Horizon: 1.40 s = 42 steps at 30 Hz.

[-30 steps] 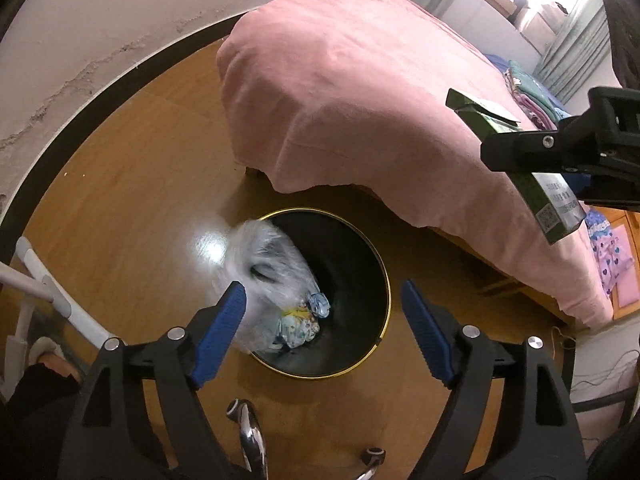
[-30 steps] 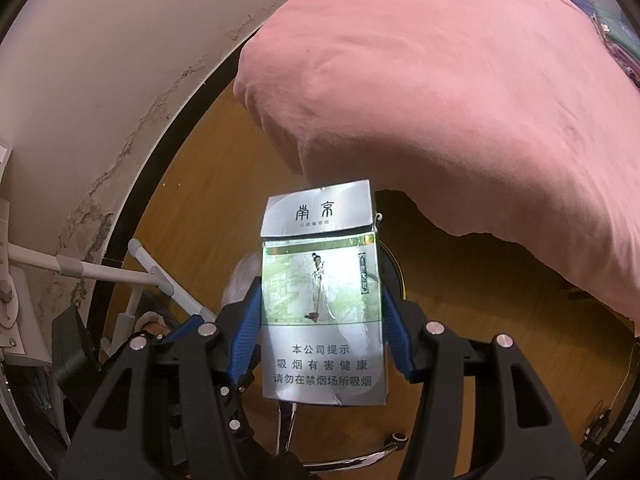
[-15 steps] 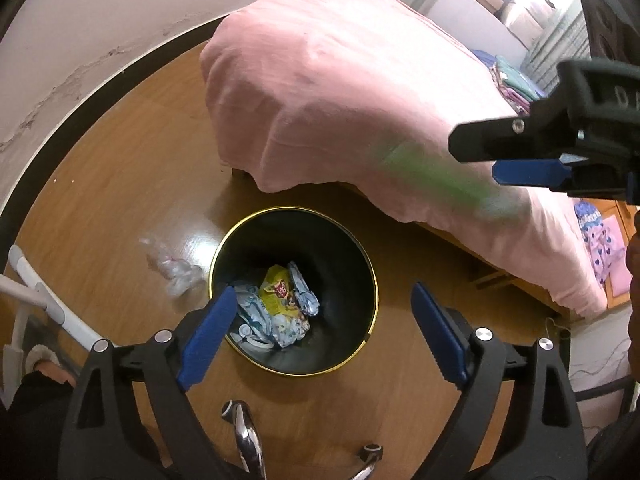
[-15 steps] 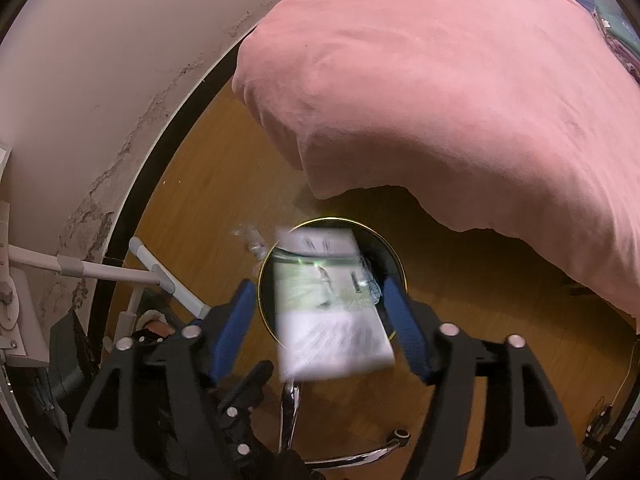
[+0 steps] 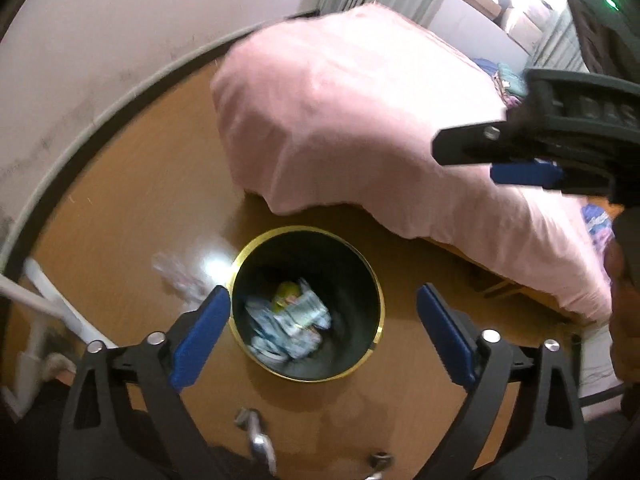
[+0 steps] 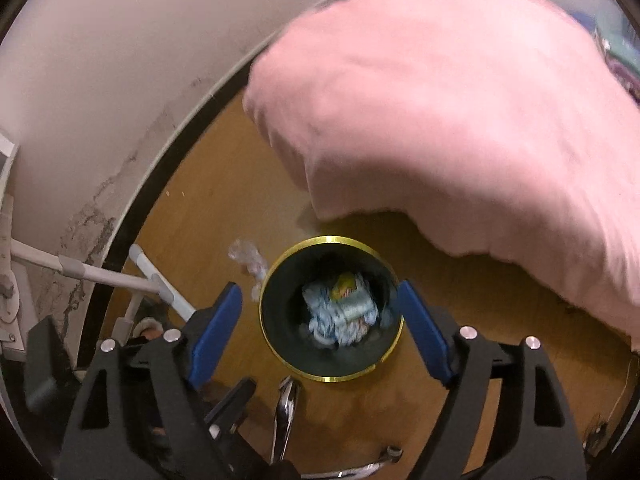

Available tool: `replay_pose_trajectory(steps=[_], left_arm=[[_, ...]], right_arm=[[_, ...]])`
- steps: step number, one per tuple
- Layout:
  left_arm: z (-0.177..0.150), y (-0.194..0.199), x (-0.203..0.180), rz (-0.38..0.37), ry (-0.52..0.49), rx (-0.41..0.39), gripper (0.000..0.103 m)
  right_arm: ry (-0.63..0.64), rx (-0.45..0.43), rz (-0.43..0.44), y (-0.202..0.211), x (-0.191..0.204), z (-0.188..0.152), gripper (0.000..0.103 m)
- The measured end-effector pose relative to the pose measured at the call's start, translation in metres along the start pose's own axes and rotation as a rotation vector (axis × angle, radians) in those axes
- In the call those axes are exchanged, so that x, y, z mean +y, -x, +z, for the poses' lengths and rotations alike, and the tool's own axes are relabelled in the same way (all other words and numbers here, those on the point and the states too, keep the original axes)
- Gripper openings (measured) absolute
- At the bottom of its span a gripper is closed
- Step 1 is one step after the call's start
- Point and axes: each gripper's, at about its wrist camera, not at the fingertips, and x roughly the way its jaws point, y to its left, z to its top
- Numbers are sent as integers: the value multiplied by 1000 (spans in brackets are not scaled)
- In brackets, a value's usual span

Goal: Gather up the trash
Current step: 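Open both tools to drop the pack and bag into the bin, then grasp the pink snack box with the right tool while the left grasps the white tube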

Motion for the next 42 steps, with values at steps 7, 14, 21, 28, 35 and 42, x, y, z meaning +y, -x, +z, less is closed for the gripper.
replay_pose_trajectory(steps=[7,14,21,28,35,42], left_arm=[[21,122,15,103,-44,-111,92],[1,292,95,254,76,-213,93],[-91,447,222,571,366,-309,95],[-208,534,309,798,662,-304,95],[-263,552,352,818,781,-291,95],[-244,540,393,785,776,-273,95]], right_arm=[[30,-233,37,76,27,0,82],[263,-259,278,127,140,-11,82],[733,-155,533,150,352,-52,82],[1117,-49,615,140,542,-119,82],[1236,5,561,103,634,-141,78],[1248,15,551,90,647,-137,55]])
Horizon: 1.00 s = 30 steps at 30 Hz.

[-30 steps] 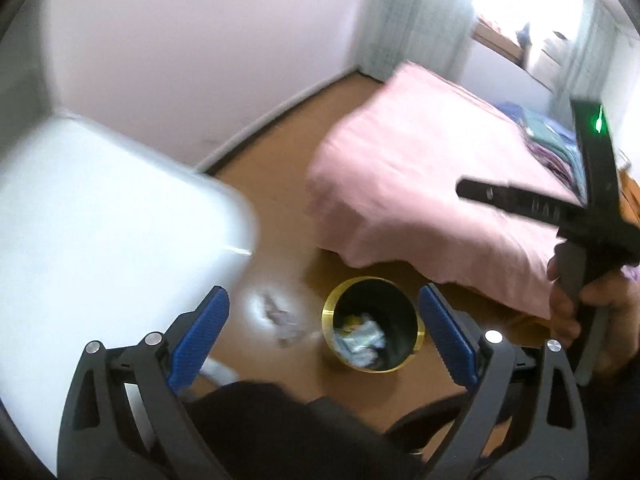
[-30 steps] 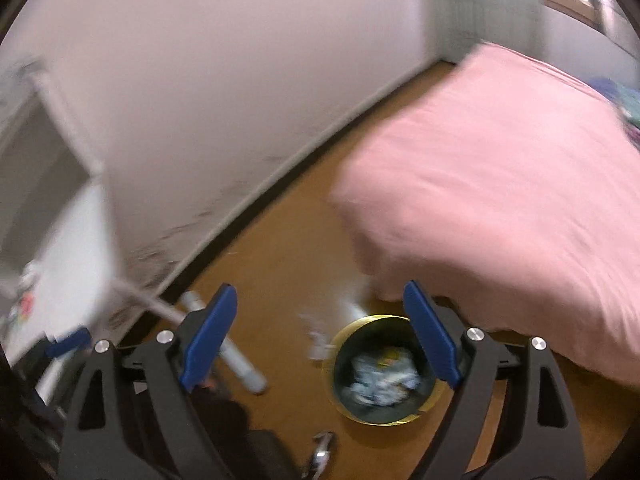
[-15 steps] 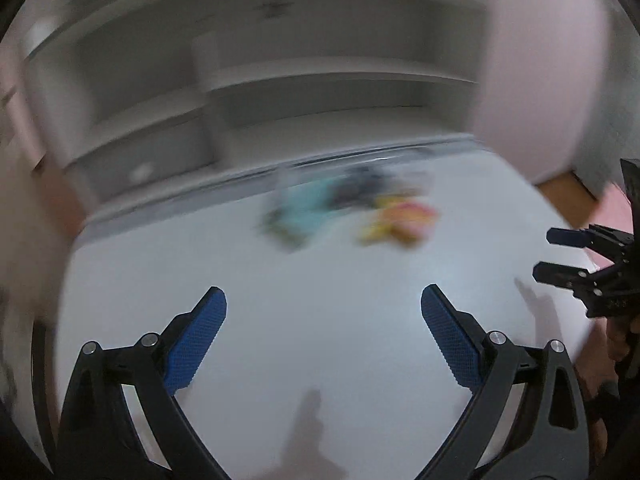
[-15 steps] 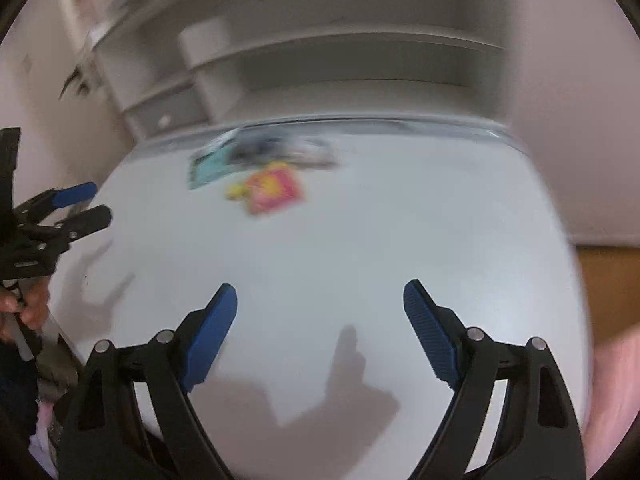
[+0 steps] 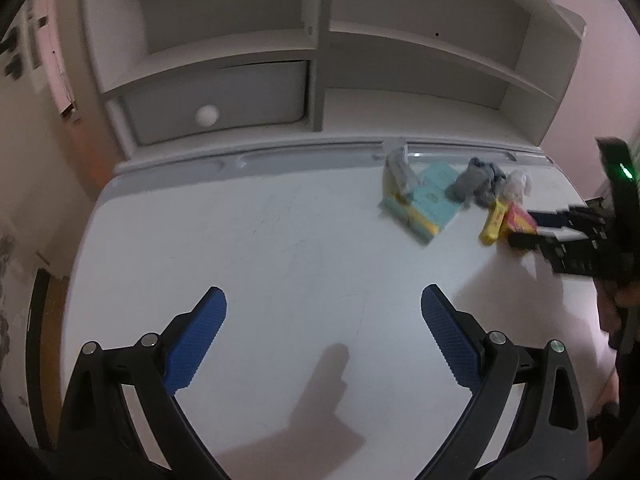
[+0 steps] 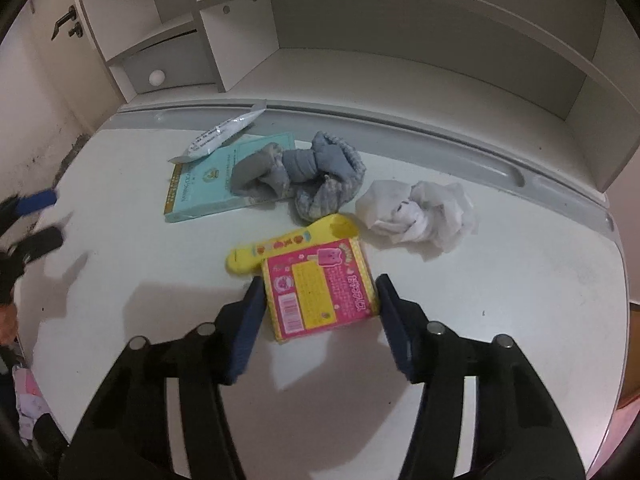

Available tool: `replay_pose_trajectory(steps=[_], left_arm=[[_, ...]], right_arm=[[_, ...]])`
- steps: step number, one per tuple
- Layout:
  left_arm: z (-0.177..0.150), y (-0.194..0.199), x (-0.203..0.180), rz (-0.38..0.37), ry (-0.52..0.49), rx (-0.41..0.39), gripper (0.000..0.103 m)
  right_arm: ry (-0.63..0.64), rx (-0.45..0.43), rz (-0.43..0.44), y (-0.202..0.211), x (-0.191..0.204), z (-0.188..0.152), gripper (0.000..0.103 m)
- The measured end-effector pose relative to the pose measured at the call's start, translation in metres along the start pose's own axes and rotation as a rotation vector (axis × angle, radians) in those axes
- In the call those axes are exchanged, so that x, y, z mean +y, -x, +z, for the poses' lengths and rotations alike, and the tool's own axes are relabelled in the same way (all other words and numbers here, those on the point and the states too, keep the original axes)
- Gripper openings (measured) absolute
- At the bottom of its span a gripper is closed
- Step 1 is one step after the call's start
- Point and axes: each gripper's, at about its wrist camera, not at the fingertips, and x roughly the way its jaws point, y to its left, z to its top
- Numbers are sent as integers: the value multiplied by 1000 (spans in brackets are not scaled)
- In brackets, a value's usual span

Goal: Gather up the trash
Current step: 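Grasp the pink snack box with the right tool while the left grasps the white tube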

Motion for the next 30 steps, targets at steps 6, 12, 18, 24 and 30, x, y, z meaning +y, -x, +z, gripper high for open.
replay_pose_trajectory(steps=[6,12,18,24,30], left_arm=[[58,-39,-38,-10,-47,3,95],[100,-86,-59,-14,-55,62,93],[105,-109,-57,-38,-9,142,59],[98,-101,-65,34,-79,158,15],[80,-34,-113,-10,-141,52,15]], right_arm=[[21,-44,16,28,4,-14,55],[-28,-79,27,56,-11,-38,55],[-94,-86,15,73,-36,-65,55],[-171,-117,-19,101,-59,-95,55],[-328,-158,-139,153,-101,-165,55]])
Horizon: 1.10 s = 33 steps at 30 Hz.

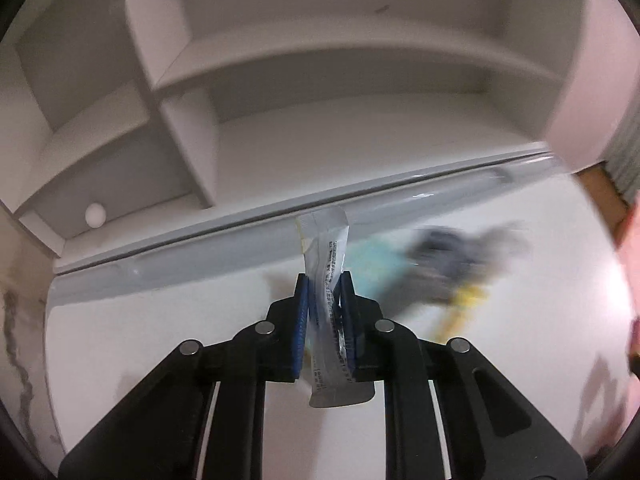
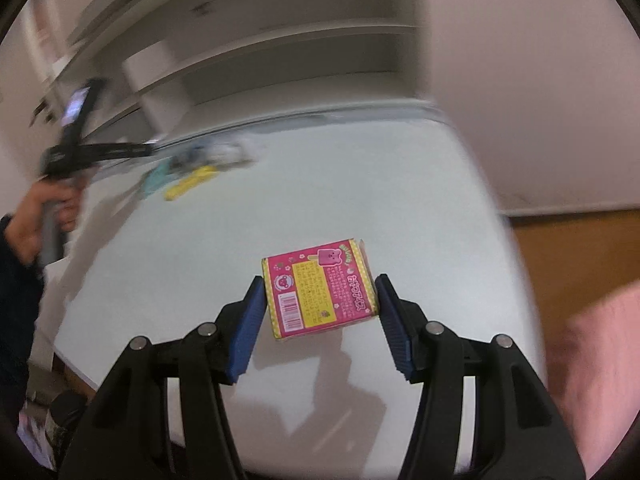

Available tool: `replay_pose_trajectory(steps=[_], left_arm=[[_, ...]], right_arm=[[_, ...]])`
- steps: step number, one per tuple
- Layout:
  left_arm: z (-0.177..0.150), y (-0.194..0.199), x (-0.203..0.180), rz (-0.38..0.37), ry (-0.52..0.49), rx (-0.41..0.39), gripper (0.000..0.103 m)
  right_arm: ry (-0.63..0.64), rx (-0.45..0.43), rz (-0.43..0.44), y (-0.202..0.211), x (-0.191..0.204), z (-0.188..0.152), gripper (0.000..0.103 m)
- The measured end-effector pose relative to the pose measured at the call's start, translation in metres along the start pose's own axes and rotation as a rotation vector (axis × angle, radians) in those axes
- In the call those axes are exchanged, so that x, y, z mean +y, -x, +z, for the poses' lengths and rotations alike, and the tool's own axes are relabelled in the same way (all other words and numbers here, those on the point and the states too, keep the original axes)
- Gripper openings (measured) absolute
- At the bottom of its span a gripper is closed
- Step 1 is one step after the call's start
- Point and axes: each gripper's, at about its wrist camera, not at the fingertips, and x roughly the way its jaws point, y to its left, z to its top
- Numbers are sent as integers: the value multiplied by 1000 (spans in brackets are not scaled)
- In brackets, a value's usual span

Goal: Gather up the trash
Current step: 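Grasp the pink snack box with the right tool while the left grasps the white tube, then carry the pink box and white tube over the bin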

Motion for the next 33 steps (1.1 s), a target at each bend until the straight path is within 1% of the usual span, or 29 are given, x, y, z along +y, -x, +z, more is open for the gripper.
replay_pose_trajectory(steps=[1,2,3,5,7,8,9,10,11,12,13,14,15,17,18,21,22,23,24,26,27,29,31,32,33], left_arm=[[-3,10,-13,-18,-20,-15,15],[-10,26,-38,-48,-66,-41,15],[-17,39,-62,-80,-106,-63,15],[-28,56,-104,-139,-180,-90,15],[-47,76,-167,-234,-267,-123,15],[-59,88,-202,-299,-317,-135,15],[-67,93,-223,-337,-347,-142,15],[-79,102,-252,-381,-391,-152,15],[-90,109,-276,-415,-428,-161,15],[-108,118,-314,-472,-486,-168,15],[-120,122,-335,-507,-515,-165,15],[-136,125,-366,-558,-556,-154,15],[-145,124,-384,-583,-577,-143,15],[-171,120,-428,-645,-634,-104,15],[-190,114,-455,-684,-665,-77,15],[-222,89,-501,-720,-695,-25,15],[-234,74,-518,-731,-699,1,15],[-235,55,-535,-733,-703,16,15],[-245,35,-550,-733,-710,48,15],[-268,3,-572,-728,-733,83,15],[-270,-14,-582,-725,-744,101,15],[-281,-44,-589,-707,-738,144,15],[-295,-65,-593,-687,-741,162,15],[-294,-73,-593,-682,-739,175,15],[-301,-81,-599,-678,-727,201,15]], right_arm=[[-28,-9,-30,8,-12,-8,55],[-78,-23,-69,23,-35,-23,55],[-119,-30,-85,32,-51,-34,55],[-222,-52,-155,55,-90,-64,55],[-300,-61,-229,69,-122,-91,55],[-348,-57,-279,77,-141,-108,55],[-398,-50,-329,86,-162,-127,55],[-449,-40,-372,93,-182,-146,55],[-482,-32,-391,97,-195,-159,55],[-522,-19,-416,102,-212,-177,55],[-556,-9,-438,106,-224,-191,55],[-595,4,-464,110,-238,-208,55],[-626,18,-484,113,-251,-224,55],[-674,36,-513,116,-268,-251,55],[-703,48,-513,115,-277,-264,55],[-759,81,-497,108,-297,-291,55],[-767,98,-504,103,-301,-297,55],[-781,118,-512,98,-308,-306,55],[-796,138,-512,92,-314,-316,55],[-829,180,-497,79,-327,-332,55],[-840,198,-491,72,-330,-335,55],[-862,235,-478,63,-337,-344,55],[-872,269,-467,53,-340,-349,55],[-878,274,-456,52,-342,-350,55],[-885,275,-446,49,-341,-350,55]])
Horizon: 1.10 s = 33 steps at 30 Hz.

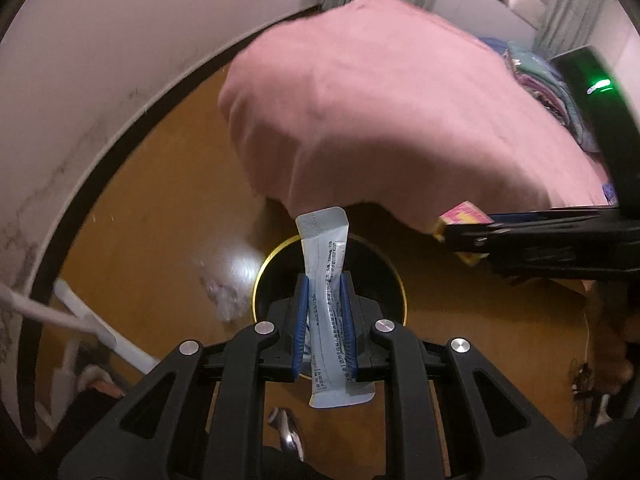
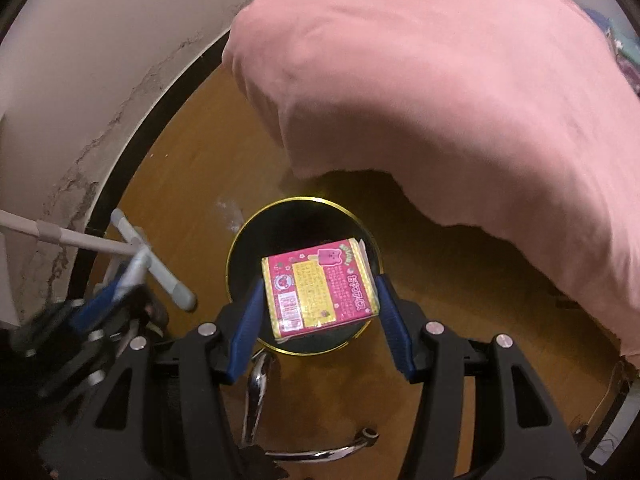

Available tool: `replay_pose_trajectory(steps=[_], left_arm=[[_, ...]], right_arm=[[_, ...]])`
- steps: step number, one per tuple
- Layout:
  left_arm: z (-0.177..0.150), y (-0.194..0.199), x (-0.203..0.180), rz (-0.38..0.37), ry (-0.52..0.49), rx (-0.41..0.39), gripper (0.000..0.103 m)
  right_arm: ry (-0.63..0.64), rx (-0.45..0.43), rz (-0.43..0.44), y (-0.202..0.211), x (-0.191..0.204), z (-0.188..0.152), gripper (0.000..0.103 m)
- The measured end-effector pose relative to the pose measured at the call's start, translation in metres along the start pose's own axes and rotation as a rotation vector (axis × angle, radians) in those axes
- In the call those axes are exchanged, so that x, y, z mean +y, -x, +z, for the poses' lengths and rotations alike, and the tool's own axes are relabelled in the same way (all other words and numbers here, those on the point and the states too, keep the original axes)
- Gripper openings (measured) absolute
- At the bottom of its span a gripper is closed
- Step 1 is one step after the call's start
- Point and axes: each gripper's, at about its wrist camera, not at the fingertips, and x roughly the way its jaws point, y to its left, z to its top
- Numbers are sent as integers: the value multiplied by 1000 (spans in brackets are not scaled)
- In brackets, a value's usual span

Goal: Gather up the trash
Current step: 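Carry the pink box and white tube over the bin, then open both tools to drop the box and tube into the bin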

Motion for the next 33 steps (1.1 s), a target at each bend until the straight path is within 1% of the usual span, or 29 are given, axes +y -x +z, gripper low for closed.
replay_pose_trajectory(steps=[1,3,6,8,11,15,17,18,19,21,31,33], left_arm=[[-2,-4,4,-2,12,11,15],[-5,-14,8,13,2,14,15],[-16,-21,2,-13,-2,22,15],[-19,-17,4,-14,1,28,15],[-20,-18,3,-35,14,25,15],[-25,-24,-2,-32,-1,28,16],[-26,-22,-3,-30,-4,26,21],[-26,-23,-3,-32,-3,25,31],[-26,-23,-3,-30,-1,24,46],[-27,-20,-2,-28,4,10,54],[-30,-15,9,-32,53,4,57],[-30,-14,10,-31,61,1,58]], right_arm=[[1,3,-2,-1,1,0,55],[5,4,-5,0,3,-1,55],[5,10,-1,-4,6,0,55],[1,15,-2,-4,3,1,55],[-5,21,-1,-5,-1,1,55],[-17,24,2,-6,-4,0,55],[-22,24,4,-6,-6,0,55],[-24,24,6,-6,-6,0,55],[-25,23,7,-6,-7,1,55],[-25,21,9,-5,-6,1,55],[-21,11,28,-6,-3,1,55],[-16,9,32,-6,-2,2,58]])
